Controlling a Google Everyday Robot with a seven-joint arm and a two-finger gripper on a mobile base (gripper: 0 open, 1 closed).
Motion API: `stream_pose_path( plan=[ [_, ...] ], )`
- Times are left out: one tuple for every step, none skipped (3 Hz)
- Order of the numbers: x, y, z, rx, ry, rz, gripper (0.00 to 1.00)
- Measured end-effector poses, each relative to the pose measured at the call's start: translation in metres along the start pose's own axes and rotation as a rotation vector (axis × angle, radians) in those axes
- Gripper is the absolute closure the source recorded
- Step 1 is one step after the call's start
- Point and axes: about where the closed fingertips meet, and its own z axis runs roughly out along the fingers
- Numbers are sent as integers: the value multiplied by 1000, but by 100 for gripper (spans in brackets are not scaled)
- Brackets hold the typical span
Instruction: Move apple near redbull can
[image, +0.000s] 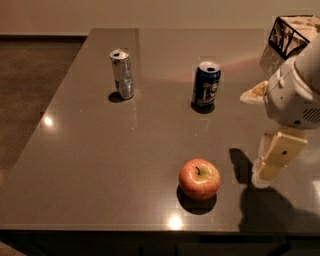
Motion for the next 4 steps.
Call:
stream_pose_path(
  plan=[
    [-19, 19, 35, -60, -78, -57, 0],
    [-42, 32, 58, -91, -157, -104, 0],
    [-61, 47, 70, -115, -218, -157, 0],
    [-70, 61, 76, -134, -246, -205, 0]
  ],
)
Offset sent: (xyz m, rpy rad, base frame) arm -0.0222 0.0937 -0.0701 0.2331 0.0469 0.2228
